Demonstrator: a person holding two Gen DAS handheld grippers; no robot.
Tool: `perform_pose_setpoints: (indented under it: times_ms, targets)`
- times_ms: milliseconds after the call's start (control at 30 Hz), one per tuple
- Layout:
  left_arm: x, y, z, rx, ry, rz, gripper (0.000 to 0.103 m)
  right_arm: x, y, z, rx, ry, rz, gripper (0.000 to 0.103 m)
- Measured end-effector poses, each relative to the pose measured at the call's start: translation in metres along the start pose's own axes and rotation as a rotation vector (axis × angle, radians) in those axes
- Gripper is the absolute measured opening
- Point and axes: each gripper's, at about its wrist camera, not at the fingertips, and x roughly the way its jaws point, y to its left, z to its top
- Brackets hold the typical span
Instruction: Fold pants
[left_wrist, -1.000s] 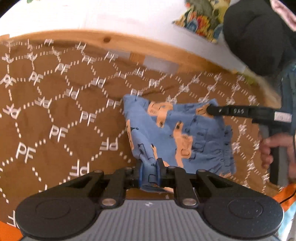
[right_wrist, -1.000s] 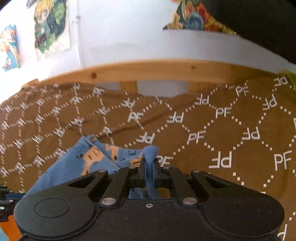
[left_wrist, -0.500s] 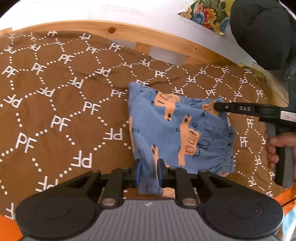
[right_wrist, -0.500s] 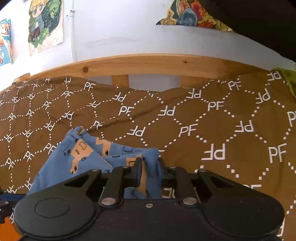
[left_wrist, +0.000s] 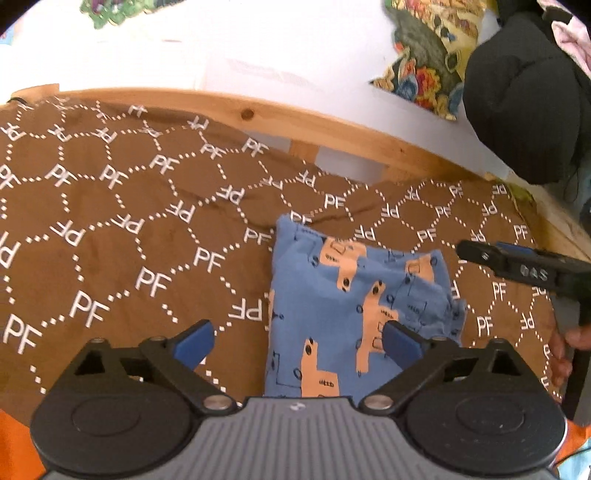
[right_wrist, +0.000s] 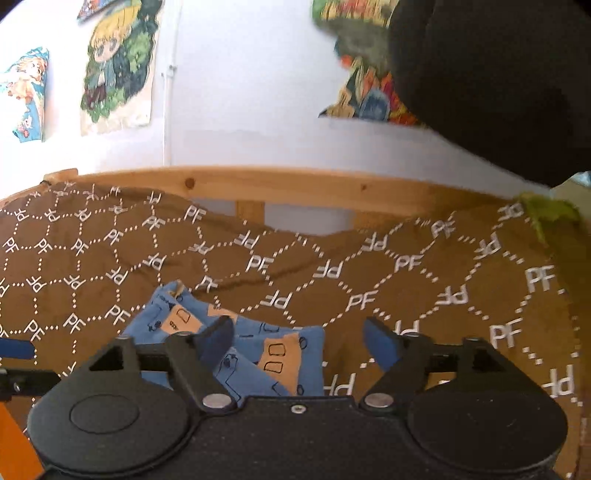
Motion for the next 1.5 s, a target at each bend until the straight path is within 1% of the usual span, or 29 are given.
perform_pose_setpoints:
  times_ms: [133, 267, 433, 700, 867, 1067, 1233, 1500]
  targets:
    - [-0.012, -0.003, -0.001, 0.009, -0.066, 0.045, 0.103, -0.023, 0.003, -0.006, 0.002, -0.061, -0.035, 0.102]
    - [-0.023, -0.008, -0.007, 0.029, -0.116, 0.083, 0.103, -0.048, 0.006, -0.022, 0.052, -0.093, -0.048, 0.102]
    - [-0.038, -0.018, -0.024, 0.071, -0.140, 0.100, 0.103, -0.083, 0.015, -0.049, 0.077, -0.113, -0.058, 0.102]
    - [-0.059, -0.035, -0.054, 0.131, -0.131, 0.088, 0.103, -0.129, 0.025, -0.085, 0.107, -0.125, -0.094, 0.102]
    - [-0.069, -0.044, -0.072, 0.177, -0.121, 0.083, 0.103, -0.150, 0.026, -0.100, 0.116, -0.108, -0.098, 0.102]
    - [-0.077, -0.047, -0.088, 0.194, -0.105, 0.082, 0.103, -0.167, 0.029, -0.113, 0.118, -0.071, -0.106, 0.102]
    - [-0.080, -0.044, -0.101, 0.225, -0.069, 0.087, 0.103, -0.177, 0.035, -0.129, 0.134, -0.044, -0.106, 0.102]
    - [-0.079, -0.036, -0.113, 0.223, -0.040, 0.097, 0.103, -0.176, 0.038, -0.148, 0.125, -0.035, -0.123, 0.102]
